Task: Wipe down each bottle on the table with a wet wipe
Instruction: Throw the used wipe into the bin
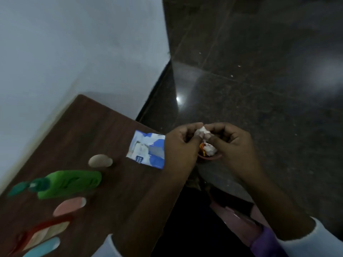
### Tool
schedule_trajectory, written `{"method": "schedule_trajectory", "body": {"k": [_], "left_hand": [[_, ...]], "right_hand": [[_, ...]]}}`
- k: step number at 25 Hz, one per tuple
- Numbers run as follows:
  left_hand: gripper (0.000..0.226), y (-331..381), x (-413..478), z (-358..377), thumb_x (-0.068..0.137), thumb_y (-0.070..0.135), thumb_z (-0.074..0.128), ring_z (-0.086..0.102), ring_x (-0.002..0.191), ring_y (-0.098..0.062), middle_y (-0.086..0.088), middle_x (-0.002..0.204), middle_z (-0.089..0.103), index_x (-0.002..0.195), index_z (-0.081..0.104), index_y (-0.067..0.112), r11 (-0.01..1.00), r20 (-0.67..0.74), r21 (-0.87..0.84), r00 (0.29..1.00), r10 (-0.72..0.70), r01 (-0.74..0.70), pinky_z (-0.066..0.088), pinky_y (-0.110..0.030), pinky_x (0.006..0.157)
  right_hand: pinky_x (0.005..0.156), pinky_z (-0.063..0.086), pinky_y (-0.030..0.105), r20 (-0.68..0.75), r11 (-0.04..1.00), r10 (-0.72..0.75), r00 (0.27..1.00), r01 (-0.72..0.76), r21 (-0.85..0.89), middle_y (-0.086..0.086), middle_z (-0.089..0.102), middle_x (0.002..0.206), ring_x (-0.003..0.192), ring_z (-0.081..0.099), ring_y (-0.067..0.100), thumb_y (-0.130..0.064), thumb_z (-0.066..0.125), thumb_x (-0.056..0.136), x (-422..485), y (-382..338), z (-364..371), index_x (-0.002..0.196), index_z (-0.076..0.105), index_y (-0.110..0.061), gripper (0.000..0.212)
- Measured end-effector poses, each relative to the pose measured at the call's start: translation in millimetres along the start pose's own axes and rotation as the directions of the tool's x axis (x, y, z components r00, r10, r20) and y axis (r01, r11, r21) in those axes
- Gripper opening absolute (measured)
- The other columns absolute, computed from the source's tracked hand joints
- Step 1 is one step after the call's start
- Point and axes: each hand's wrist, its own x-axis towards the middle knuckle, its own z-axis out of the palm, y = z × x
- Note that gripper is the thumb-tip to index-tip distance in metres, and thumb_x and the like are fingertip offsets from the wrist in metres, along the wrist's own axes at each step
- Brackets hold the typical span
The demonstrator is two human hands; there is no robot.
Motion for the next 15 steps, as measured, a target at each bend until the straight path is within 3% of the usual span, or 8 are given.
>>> {"method": "schedule_trajectory", "body": {"k": [2, 4, 8, 12, 15], "left_hand": [[0.021, -23, 18, 33, 0.098, 0.007, 0.067, 0.077, 0.091, -0.012, -0.001, 0.100, 0.080, 0.110, 0.076, 0.021, 0.997, 0.054, 0.026, 0.995, -0.079, 0.078, 0.064, -0.030, 0.082], [0.028, -55, 38, 69, 0.096, 0.001, 0.066, 0.075, 0.093, -0.011, -0.003, 0.104, 0.077, 0.121, 0.071, 0.011, 0.969, 0.033, -0.058, 0.970, -0.240, 0.241, 0.063, -0.026, 0.082], [0.021, -135, 76, 111, 0.091, 0.000, 0.073, 0.073, 0.107, -0.041, -0.024, 0.107, 0.077, 0.112, 0.073, 0.003, 0.787, 0.001, -0.296, 0.825, -0.566, 0.540, 0.059, -0.054, 0.096], [0.015, -203, 112, 130, 0.093, 0.000, 0.071, 0.071, 0.110, -0.043, -0.026, 0.109, 0.076, 0.106, 0.076, 0.005, 0.687, -0.030, -0.438, 0.754, -0.656, 0.580, 0.058, -0.054, 0.098], [0.025, -235, 142, 149, 0.096, -0.005, 0.063, 0.069, 0.115, -0.044, -0.030, 0.119, 0.071, 0.119, 0.071, -0.001, 0.619, -0.073, -0.541, 0.702, -0.709, 0.569, 0.055, -0.054, 0.102]], "right_hand": [[0.078, 0.057, 0.051, -0.101, 0.997, 0.070, 0.992, -0.071, -0.005, 0.012, 0.075, 0.090, 0.087, 0.070, 0.038, -0.004, 0.069, 0.087, 14, 35, -22, 0.096, 0.073, -0.011, 0.012], [0.082, 0.057, 0.049, -0.202, 0.985, 0.175, 0.964, -0.172, 0.031, 0.014, 0.075, 0.094, 0.092, 0.071, 0.036, 0.000, 0.067, 0.087, 29, 74, -42, 0.101, 0.071, -0.007, 0.016], [0.076, 0.058, 0.032, -0.331, 0.931, 0.366, 0.870, -0.340, 0.135, 0.010, 0.076, 0.090, 0.084, 0.073, 0.020, 0.005, 0.064, 0.086, 54, 145, -66, 0.098, 0.072, -0.004, 0.017], [0.077, 0.061, 0.036, -0.412, 0.862, 0.507, 0.757, -0.462, 0.211, 0.009, 0.076, 0.089, 0.085, 0.074, 0.022, 0.000, 0.067, 0.086, 83, 217, -72, 0.095, 0.073, -0.007, 0.013], [0.084, 0.059, 0.049, -0.434, 0.814, 0.580, 0.689, -0.512, 0.273, 0.011, 0.076, 0.092, 0.090, 0.073, 0.028, -0.003, 0.067, 0.084, 115, 270, -68, 0.092, 0.074, -0.012, 0.014]]}}
